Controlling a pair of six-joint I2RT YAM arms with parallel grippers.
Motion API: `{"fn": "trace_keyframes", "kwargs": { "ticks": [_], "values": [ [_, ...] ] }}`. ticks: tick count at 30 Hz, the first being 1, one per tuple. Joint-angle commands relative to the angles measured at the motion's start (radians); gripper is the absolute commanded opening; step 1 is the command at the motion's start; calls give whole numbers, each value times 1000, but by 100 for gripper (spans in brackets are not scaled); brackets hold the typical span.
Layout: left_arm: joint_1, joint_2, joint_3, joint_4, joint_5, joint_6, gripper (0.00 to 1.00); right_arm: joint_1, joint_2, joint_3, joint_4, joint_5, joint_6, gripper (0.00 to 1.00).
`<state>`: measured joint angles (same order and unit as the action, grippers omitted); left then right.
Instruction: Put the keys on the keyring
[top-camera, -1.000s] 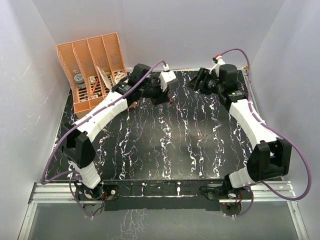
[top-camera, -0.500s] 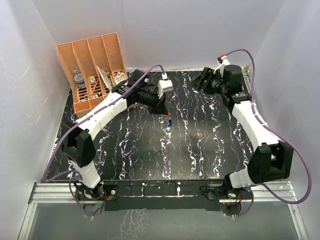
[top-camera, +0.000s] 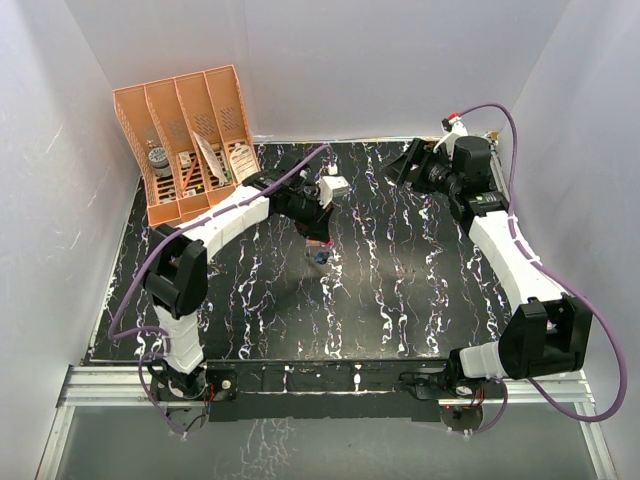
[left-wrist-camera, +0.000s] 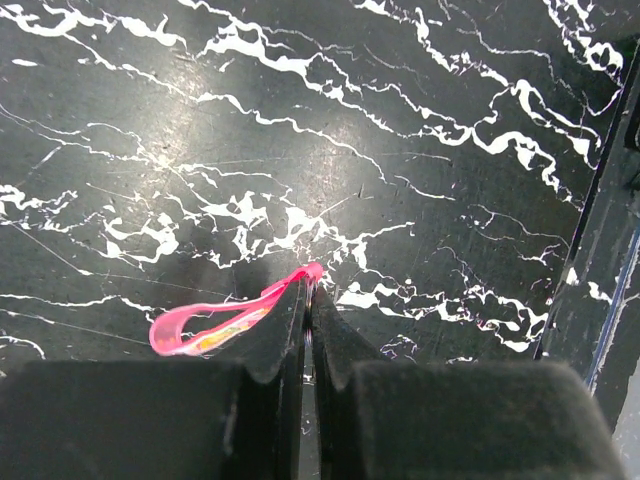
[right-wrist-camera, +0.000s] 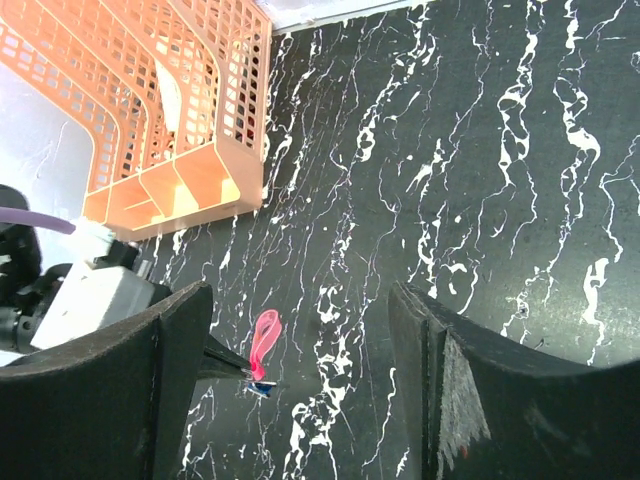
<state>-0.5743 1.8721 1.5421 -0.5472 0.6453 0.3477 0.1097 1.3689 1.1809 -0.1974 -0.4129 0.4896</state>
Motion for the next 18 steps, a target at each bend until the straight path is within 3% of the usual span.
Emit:
{"fn": "trace_keyframes", "kwargs": {
  "ticks": [1, 7, 14, 18],
  "values": [
    [-18, 11, 23, -10, 24, 20, 0, -16, -50, -11, 72, 13, -30, 69],
    [-51, 24, 15, -61, 80, 74, 0, -31, -47, -20, 73, 4, -25, 70],
    [-63, -17, -61, -61, 86, 71, 22, -31, -33, -18, 82, -22, -20, 69],
    [-63, -74, -90, -19, 45, 37, 25, -31, -22, -8, 62, -43, -44, 67]
  ]
}}
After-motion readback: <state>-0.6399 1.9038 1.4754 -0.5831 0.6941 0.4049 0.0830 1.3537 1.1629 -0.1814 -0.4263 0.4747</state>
